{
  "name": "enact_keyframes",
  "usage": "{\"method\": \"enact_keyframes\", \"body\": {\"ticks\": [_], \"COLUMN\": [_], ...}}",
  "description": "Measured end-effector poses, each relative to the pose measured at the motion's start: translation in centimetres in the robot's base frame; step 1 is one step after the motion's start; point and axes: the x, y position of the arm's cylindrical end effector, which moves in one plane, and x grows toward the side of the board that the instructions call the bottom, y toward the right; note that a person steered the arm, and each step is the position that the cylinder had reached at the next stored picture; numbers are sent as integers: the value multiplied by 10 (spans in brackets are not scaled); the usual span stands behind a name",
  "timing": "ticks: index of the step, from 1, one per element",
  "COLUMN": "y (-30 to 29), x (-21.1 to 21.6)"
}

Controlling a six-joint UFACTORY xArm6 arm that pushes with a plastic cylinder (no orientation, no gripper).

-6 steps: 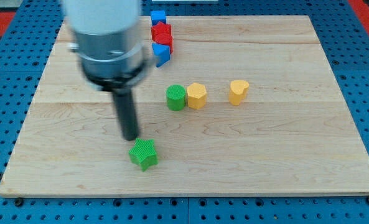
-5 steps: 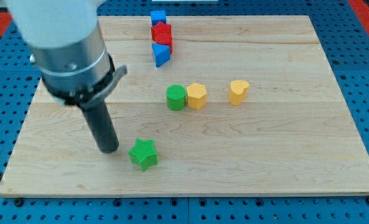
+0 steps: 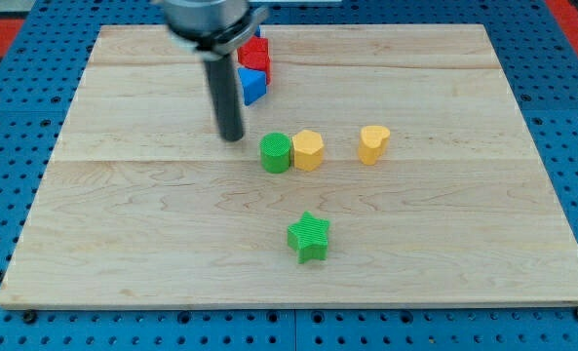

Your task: Group up the yellow and green blocks at the bottom center of the board

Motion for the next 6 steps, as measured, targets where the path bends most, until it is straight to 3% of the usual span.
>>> {"method": "enact_keyframes", "body": {"ticks": [1,2,3,4,5,6], "y": [52,93,75,74,76,46], "x": [-1,29,89,87,29,6]}}
